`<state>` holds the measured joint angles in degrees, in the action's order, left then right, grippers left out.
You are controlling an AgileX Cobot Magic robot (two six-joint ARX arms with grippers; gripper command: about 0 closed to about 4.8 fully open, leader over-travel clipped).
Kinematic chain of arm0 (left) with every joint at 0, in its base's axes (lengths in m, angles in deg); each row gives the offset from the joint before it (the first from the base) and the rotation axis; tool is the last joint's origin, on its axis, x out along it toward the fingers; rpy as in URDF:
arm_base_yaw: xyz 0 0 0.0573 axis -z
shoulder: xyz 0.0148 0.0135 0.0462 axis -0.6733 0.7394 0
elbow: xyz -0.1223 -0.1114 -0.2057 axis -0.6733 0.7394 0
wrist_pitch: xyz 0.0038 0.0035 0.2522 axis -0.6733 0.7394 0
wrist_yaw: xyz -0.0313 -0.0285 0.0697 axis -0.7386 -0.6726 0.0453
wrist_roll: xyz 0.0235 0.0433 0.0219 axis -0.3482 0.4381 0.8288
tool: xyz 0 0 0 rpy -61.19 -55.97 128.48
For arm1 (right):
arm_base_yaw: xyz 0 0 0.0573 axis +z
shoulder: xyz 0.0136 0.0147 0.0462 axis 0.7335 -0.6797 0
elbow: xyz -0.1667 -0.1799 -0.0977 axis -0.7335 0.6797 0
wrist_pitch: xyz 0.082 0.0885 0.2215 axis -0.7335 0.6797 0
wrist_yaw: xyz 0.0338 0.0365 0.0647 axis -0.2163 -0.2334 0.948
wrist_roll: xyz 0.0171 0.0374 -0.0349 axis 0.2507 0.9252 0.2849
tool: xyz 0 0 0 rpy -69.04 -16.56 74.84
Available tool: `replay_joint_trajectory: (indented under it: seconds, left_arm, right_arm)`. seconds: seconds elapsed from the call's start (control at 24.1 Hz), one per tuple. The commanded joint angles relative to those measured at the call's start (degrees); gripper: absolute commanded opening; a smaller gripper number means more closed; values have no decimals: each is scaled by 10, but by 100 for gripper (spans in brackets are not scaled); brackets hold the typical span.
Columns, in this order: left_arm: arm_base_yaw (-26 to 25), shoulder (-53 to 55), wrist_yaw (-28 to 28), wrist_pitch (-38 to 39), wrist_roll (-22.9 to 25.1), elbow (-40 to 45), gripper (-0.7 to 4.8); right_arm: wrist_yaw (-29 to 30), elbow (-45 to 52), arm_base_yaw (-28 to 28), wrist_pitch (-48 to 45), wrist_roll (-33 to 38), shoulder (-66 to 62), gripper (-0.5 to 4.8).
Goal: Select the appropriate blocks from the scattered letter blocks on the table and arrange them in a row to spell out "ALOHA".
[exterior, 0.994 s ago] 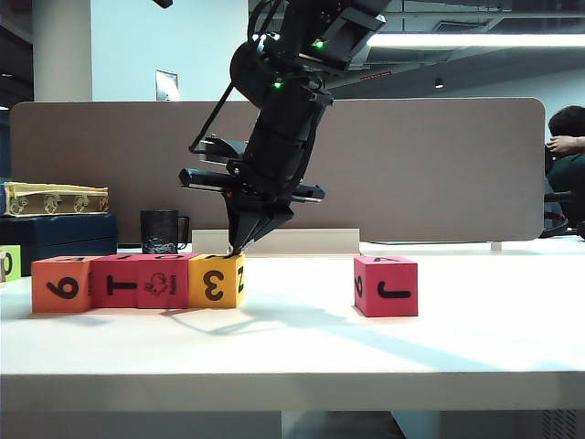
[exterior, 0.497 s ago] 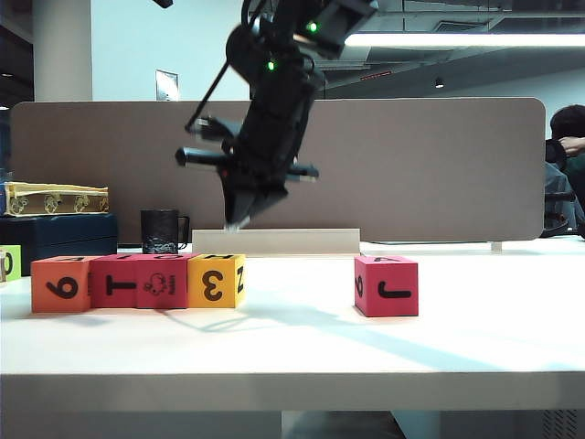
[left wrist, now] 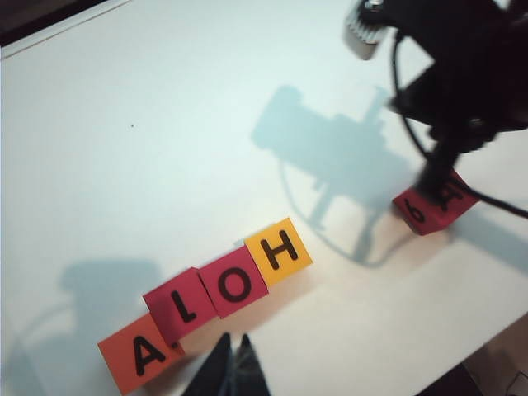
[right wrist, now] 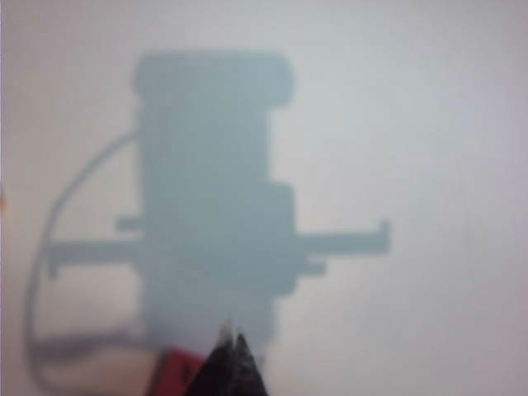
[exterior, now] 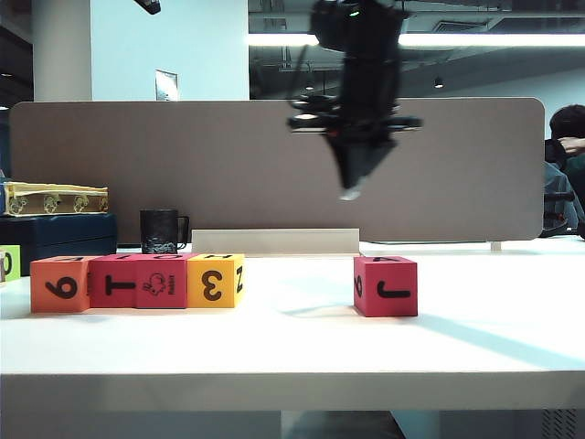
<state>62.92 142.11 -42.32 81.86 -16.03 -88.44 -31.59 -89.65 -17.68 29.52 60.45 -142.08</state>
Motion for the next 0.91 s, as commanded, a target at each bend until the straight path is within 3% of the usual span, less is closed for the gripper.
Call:
replay_joint_trajectory:
  seconds: [0.04, 0.21, 0.29, 0.46, 0.66, 0.83, 0.91]
  left_arm:
    - [-1, -3, 0, -12, 4, -2, -6]
    - [-5, -3, 0, -12, 9, -2, -6]
    - [-5, -3, 0, -15, 9, -2, -6]
    - [-5, -3, -9, -19, 9, -2, -6]
    - [-4, -1, -35, -19, 9, -2, -6]
    - [-4, -1, -35, -18, 9, -2, -6]
    - [-4, -1, -35, -19, 9, -2, -6]
  right_arm:
    - [4, -3, -14, 75, -1, 26, -8]
    - [19, -3, -30, 142, 19, 47, 1]
    - [42, -3, -35, 164, 37, 51, 42]
    - [89, -2, -37, 199, 51, 53, 172]
    - [131, 6, -30, 208, 72, 53, 228]
    - [130, 26, -27, 208, 93, 52, 285]
    - [128, 46, -27, 205, 101, 52, 285]
